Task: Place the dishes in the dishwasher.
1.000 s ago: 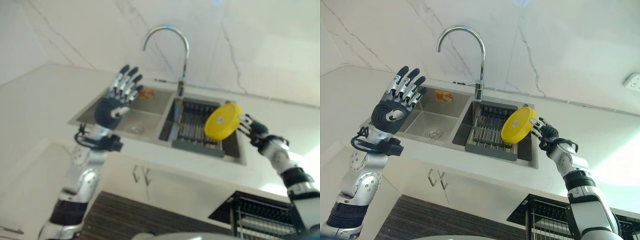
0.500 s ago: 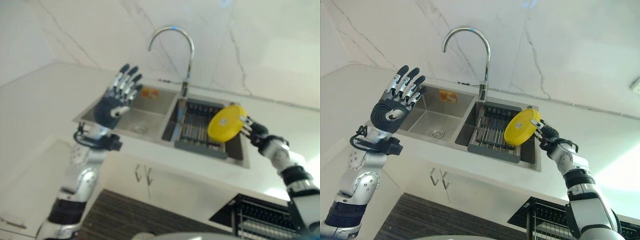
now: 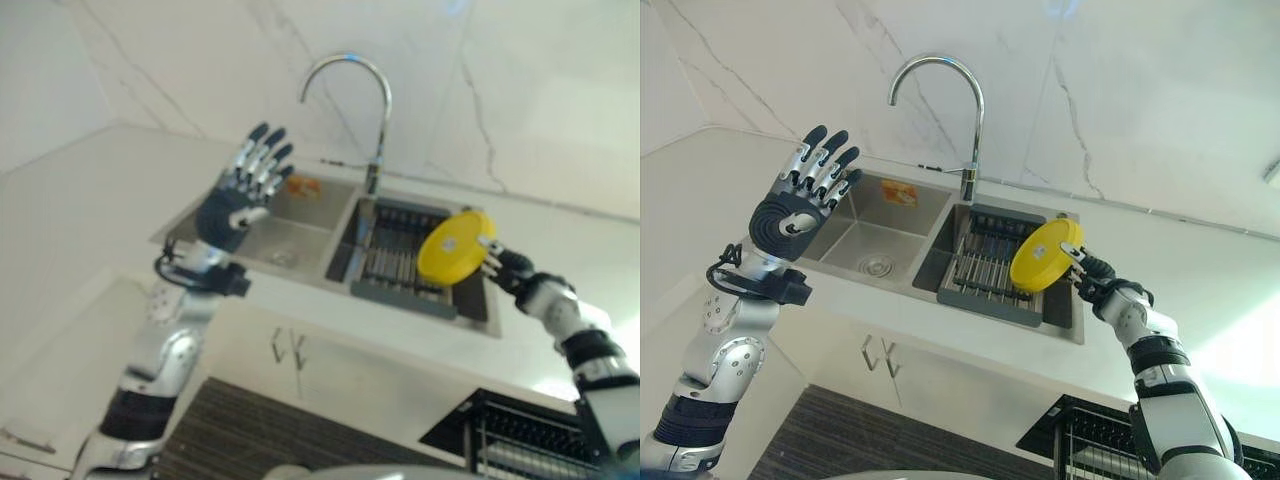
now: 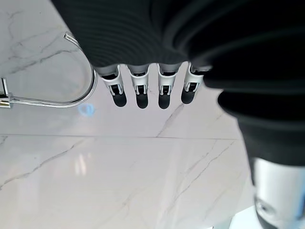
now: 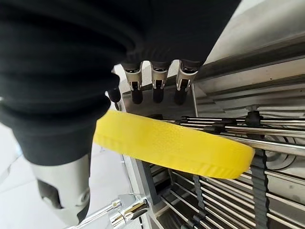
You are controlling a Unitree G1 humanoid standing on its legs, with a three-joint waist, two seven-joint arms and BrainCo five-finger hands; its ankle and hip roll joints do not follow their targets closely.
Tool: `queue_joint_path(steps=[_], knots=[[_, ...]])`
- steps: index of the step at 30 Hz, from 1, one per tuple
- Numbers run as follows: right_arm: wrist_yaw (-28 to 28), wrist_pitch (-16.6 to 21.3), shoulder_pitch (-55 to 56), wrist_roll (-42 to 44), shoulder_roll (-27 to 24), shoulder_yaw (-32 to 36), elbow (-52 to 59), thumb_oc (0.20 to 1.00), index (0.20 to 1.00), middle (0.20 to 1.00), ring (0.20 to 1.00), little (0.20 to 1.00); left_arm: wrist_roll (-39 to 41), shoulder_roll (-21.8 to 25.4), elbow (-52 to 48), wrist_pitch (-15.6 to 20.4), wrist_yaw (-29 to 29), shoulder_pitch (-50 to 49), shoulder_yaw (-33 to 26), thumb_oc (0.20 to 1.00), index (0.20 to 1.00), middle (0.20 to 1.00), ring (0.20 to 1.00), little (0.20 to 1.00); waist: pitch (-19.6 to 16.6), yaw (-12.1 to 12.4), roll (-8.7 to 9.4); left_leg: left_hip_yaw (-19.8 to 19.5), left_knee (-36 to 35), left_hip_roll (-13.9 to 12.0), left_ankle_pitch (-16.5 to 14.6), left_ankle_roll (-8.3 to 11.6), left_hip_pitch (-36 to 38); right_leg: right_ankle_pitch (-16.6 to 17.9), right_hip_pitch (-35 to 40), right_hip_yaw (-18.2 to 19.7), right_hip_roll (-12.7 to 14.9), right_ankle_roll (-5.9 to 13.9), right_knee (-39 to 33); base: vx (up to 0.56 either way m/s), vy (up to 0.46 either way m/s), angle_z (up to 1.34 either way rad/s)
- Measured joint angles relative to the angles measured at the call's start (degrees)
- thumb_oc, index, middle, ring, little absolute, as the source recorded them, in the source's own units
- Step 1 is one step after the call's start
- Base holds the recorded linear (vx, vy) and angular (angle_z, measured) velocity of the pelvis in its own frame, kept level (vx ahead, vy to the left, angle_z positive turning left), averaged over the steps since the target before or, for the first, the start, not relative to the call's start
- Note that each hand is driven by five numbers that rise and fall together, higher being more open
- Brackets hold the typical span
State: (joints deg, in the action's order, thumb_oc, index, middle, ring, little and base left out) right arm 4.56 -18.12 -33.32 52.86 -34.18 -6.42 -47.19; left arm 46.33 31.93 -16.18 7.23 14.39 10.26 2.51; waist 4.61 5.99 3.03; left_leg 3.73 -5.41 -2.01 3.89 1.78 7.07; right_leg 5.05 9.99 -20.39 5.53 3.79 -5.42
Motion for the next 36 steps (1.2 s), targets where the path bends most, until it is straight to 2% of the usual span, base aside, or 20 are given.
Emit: queue_joint_path(steps=[11,16,21,22,23,27,31,36], knots=[[0.8,-0.3,-3.1,-0.7,-0.1,-1.9,-5.5,1.000,1.000,1.000,1.000,1.000,0.1,0.7,0.7,-0.5,-0.7,0.2,0.2,1.000,1.000,1.000,1.000,1.000,0.0,1.3,0.08,-1.3,0.0,0.1,0.0,0.04,0.0,-0.6,0.7,-1.2,0.0,0.04,0.0,0.01,-0.005,0.06],[0.8,-1.6,-3.6,-2.2,-0.1,-2.0,-8.8,1.000,1.000,1.000,1.000,1.000,0.3,0.8,0.7,-0.9,-0.8,1.3,0.5,1.000,1.000,1.000,1.000,1.000,0.1,1.7,0.10,-1.7,0.0,0.1,0.1,0.07,-0.1,-0.8,0.9,-1.9,0.0,0.10,0.0,0.02,-0.007,0.05],[0.2,-1.7,-5.3,-2.3,-0.1,-2.0,-11.7,1.000,1.000,1.000,1.000,1.000,0.4,1.1,0.7,-1.4,-1.1,1.5,2.2,1.000,1.000,1.000,1.000,1.000,0.1,2.0,0.09,-2.0,0.0,0.1,0.0,0.08,0.0,-1.0,1.1,-2.2,0.0,0.10,0.0,0.04,-0.015,0.03],[-0.1,-1.7,-5.3,-2.3,-0.1,-2.0,-12.1,0.498,0.498,0.498,0.498,0.498,0.9,1.1,0.7,-1.6,-1.2,1.5,2.2,1.000,1.000,1.000,1.000,1.000,0.1,2.2,0.06,-2.0,0.0,0.1,0.0,0.08,0.0,-1.1,1.1,-2.2,0.0,0.10,0.0,0.05,-0.023,0.03],[-0.1,-1.7,-5.5,-2.6,-0.1,-2.0,-13.0,0.200,0.200,0.200,0.200,0.200,2.0,1.1,0.7,-1.8,-1.2,1.5,2.2,1.000,1.000,1.000,1.000,1.000,0.1,2.3,0.05,-2.1,0.0,0.1,0.0,0.08,0.0,-1.1,1.2,-2.3,0.0,0.09,0.0,0.05,-0.021,0.03],[-2.7,-0.9,-8.3,-3.4,0.0,-2.2,-15.4,0.200,0.200,0.200,0.200,0.200,2.1,1.1,1.1,-2.7,-1.3,1.7,3.2,1.000,1.000,1.000,1.000,1.000,0.2,2.4,-0.07,-2.2,0.0,0.1,0.0,0.08,0.0,-1.1,1.2,-2.3,0.0,0.09,0.0,0.06,-0.013,0.01],[-8.4,2.0,-9.6,-2.7,1.2,-2.0,-17.3,0.200,0.200,0.200,0.200,0.200,2.1,1.1,1.5,-3.4,-1.3,1.5,4.3,1.000,1.000,1.000,1.000,1.000,0.4,2.9,-0.40,-2.3,0.0,0.1,0.0,0.08,0.1,-1.1,1.3,-2.4,0.0,0.09,0.0,0.04,0.001,0.01],[-10.7,3.2,-9.6,-2.7,1.3,-2.2,-17.3,0.200,0.200,0.200,0.200,0.200,2.2,1.1,1.5,-3.6,-1.2,1.0,4.3,1.000,1.000,1.000,1.000,1.000,1.0,3.9,-1.28,-2.7,0.0,0.2,0.1,0.09,0.0,-1.1,1.4,-2.8,0.0,0.08,0.0,-0.02,0.012,0.02]])
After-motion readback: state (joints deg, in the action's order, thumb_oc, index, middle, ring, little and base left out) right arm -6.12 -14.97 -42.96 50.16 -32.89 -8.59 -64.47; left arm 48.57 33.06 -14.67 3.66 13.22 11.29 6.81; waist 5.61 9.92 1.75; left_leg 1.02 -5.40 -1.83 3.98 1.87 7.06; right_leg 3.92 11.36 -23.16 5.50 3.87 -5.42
